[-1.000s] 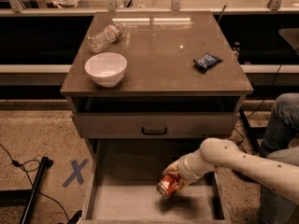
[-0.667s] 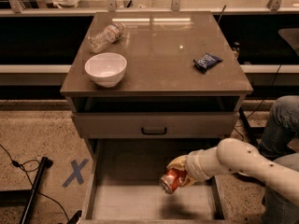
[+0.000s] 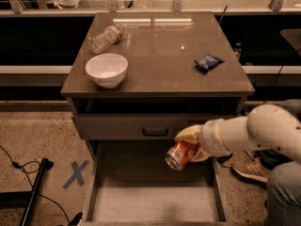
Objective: Pick coke can from middle drawer and place on counter
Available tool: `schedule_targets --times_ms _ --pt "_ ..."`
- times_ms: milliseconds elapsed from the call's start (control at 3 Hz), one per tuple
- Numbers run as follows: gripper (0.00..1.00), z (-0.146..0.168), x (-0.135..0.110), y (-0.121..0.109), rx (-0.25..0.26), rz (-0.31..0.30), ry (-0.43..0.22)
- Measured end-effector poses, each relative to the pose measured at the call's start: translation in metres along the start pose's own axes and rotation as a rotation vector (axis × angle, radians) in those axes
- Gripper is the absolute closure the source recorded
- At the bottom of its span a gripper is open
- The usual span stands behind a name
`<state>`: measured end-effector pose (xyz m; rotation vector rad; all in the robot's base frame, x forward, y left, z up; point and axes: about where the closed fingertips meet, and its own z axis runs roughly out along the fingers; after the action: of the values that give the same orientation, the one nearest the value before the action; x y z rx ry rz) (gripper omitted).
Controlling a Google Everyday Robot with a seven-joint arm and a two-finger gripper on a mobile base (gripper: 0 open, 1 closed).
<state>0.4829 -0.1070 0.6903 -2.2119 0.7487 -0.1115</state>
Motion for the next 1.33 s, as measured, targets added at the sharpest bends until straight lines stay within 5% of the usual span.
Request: schedule_targets --times_ms 333,667,1333 --pt "1.0 -0.06 -0.008 -0.086 0.002 -0.104 0.058" --pt "1.0 -0.084 -0.001 -0.145 -0.014 -0.133 0.075" --pt "0.98 -0.059 0.06 -0.25 -0.074 -0.028 0.168"
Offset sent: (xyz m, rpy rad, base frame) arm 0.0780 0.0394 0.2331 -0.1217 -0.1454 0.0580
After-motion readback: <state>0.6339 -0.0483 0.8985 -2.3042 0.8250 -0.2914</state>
